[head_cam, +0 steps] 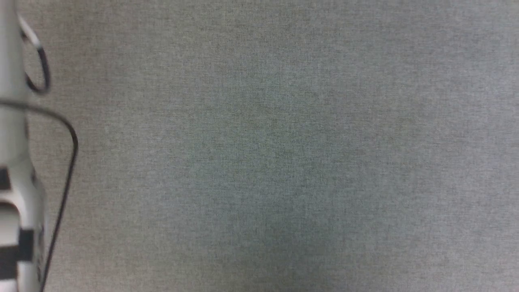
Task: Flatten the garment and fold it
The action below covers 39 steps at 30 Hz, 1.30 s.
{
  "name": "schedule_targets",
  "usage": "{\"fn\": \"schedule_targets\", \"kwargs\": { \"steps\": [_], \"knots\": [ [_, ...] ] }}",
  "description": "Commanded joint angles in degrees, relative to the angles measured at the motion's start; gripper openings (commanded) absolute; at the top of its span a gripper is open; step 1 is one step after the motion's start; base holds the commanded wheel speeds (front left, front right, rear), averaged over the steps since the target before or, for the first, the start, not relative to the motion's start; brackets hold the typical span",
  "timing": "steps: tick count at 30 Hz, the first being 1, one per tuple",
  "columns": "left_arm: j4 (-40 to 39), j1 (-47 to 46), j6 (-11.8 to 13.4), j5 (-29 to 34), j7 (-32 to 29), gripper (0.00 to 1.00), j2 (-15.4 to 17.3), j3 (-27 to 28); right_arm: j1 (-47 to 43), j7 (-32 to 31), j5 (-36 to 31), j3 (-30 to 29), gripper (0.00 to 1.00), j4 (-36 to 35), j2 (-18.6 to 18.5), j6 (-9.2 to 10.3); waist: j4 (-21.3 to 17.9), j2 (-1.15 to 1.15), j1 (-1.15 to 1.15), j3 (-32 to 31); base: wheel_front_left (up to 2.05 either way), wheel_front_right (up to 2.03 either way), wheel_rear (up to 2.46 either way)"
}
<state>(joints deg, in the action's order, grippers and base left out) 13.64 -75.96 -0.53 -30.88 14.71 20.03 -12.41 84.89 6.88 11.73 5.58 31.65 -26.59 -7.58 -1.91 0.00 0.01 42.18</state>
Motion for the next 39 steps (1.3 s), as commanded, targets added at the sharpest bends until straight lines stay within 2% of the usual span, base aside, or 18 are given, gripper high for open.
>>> {"fn": "schedule_targets", "kwargs": {
  "steps": [1, 5, 9, 15, 16, 21, 26, 27, 32, 39],
  "knots": [
    [-1.8, 3.3, -0.3, -1.0, -0.2, 0.0, 0.6, 0.4, -3.2, -0.4, 1.9, -0.1, 0.0, -2.2, -1.0, 0.09, 0.0, 0.0, -0.01, -1.3, 0.0, 0.0, 0.0],
    [-9.0, 13.5, 0.4, -4.4, -3.2, 0.0, 1.2, 1.2, -13.9, -2.4, 6.7, -2.3, 0.0, -10.4, -3.5, 0.09, 0.4, 0.0, -0.01, -3.9, 0.0, 0.0, 0.0],
    [-16.2, 24.8, 2.1, -7.2, -5.5, 0.0, 1.2, 1.3, -26.8, -5.8, 10.6, -7.1, 0.0, -18.6, -3.7, 0.09, 1.1, 0.0, -0.01, -6.5, 0.0, 0.0, 0.0],
    [-23.7, 41.9, 4.7, -9.4, -6.5, 0.0, 1.3, 1.1, -45.2, -11.0, 12.2, -13.2, 0.0, -30.3, 0.8, 0.09, 0.9, 0.0, -0.01, -10.6, 0.0, 0.0, 0.0],
    [-25.6, 47.3, 4.8, -11.6, -7.1, 0.0, 1.1, 1.3, -50.3, -12.6, 12.3, -14.6, 0.0, -33.8, 2.8, 0.09, 0.8, 0.0, -0.01, -11.8, 0.0, 0.0, 0.0],
    [-28.6, 58.5, 4.8, -16.7, -8.2, 0.0, 0.7, 1.9, -61.6, -16.3, 12.2, -18.2, 0.0, -40.4, 6.6, 0.09, 1.4, 0.0, -0.01, -15.2, 0.0, 0.0, 0.0],
    [-28.6, 67.6, 5.2, -20.8, -9.4, 0.0, 0.8, 2.8, -70.7, -19.1, 12.7, -21.4, 0.0, -44.1, 11.0, 0.09, 1.9, 0.0, -0.01, -19.0, 0.0, 0.0, 0.0],
    [-28.0, 72.9, 4.9, -23.4, -10.6, 0.0, 0.7, 2.7, -76.0, -20.8, 13.6, -22.4, 0.0, -44.7, 14.0, 0.09, 1.9, 0.0, -0.01, -21.3, 0.0, 0.0, 0.0],
    [-26.9, 79.2, 4.1, -27.3, -12.1, 0.0, 0.3, 2.4, -84.7, -24.2, 15.1, -22.8, 0.0, -43.4, 16.2, 0.09, 1.9, 0.0, -0.01, -25.3, 0.0, 0.0, 0.0],
    [-27.4, 85.6, 4.4, -30.9, -15.7, 0.0, 2.3, 3.0, -92.3, -28.2, 16.2, -27.8, 0.0, -42.7, 19.4, 0.09, 1.7, 0.0, -0.01, -29.3, 0.0, 0.0, 0.0]
  ]
}}
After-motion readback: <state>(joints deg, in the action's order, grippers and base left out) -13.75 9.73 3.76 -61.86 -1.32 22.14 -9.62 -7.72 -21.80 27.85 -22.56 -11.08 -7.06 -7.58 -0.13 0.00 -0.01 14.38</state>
